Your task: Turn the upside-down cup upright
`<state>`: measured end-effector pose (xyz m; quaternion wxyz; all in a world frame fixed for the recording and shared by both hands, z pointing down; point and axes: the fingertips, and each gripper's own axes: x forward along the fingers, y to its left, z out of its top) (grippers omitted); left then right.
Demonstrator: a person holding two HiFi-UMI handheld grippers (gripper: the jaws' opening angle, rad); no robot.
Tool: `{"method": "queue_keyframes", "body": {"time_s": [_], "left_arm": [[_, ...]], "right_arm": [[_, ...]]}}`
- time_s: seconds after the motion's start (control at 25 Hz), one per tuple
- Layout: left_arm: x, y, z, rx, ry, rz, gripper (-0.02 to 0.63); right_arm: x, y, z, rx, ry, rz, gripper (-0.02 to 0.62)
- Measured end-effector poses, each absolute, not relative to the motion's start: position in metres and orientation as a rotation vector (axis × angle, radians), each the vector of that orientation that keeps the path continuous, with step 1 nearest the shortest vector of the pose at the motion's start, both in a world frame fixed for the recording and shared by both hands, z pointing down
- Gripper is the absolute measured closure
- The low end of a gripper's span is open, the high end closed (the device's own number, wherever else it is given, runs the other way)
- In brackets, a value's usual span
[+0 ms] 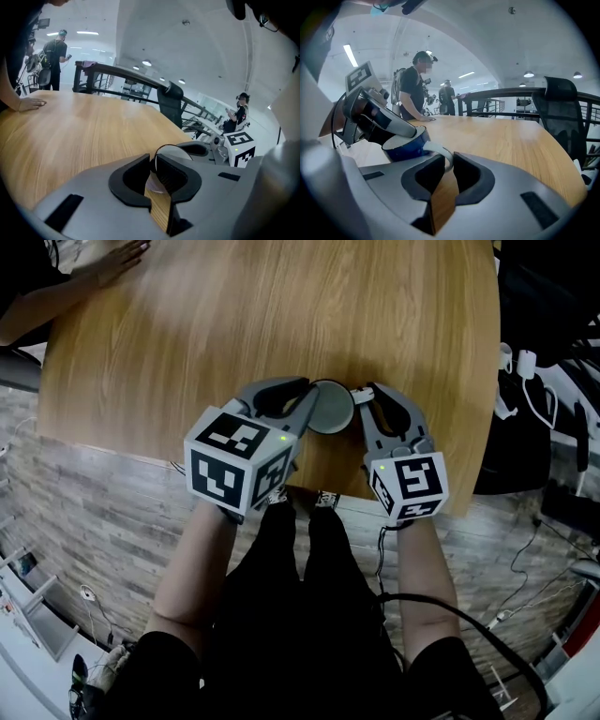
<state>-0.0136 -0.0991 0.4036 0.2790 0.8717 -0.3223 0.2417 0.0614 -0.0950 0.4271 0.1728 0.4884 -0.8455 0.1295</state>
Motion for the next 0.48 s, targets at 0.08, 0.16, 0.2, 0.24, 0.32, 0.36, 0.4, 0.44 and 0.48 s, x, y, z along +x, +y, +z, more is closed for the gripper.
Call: {"method": "queue_keyframes", "body": {"time_s": [0.08, 0.16, 0.2, 0.24, 0.32, 0.36, 0.4, 0.44, 0.48], "left_arm": [[-0.006, -0.098, 0.403, 2.351, -0.860, 0.629, 0.555], [-0.002, -0.099, 0.403, 2.351, -0.855, 0.598, 0.552], [-0.001, -0.099, 0.403, 2.348, -0.851, 0.582, 0.549], [0.000, -0.099, 0.402, 2.345, -0.844, 0.569, 0.547], [0.001, -0.101, 0.401, 2.340, -0.834, 0.552, 0.541], [0.002, -0.102, 0.401, 2.341, -0.835, 0.550, 0.540], [0.002, -0.103, 0.401, 2.342, -0.841, 0.550, 0.540], [0.001, -0.104, 0.401, 2.341, -0.850, 0.552, 0.540], [0.001, -0.105, 0.402, 2.339, -0.859, 0.552, 0.540]], "right_arm": [[0.068, -0.094, 0.432, 1.393, -2.386, 0.393, 0.535], [0.072, -0.094, 0.436, 1.396, -2.375, 0.413, 0.537], [0.074, -0.095, 0.437, 1.397, -2.368, 0.427, 0.535], [0.075, -0.095, 0.439, 1.398, -2.361, 0.446, 0.535], [0.077, -0.096, 0.442, 1.400, -2.346, 0.490, 0.535], [0.078, -0.096, 0.443, 1.402, -2.342, 0.509, 0.535], [0.078, -0.096, 0.443, 1.405, -2.339, 0.522, 0.535], [0.079, -0.097, 0.443, 1.408, -2.339, 0.531, 0.535], [0.080, -0.096, 0.443, 1.411, -2.340, 0.537, 0.535]]}}
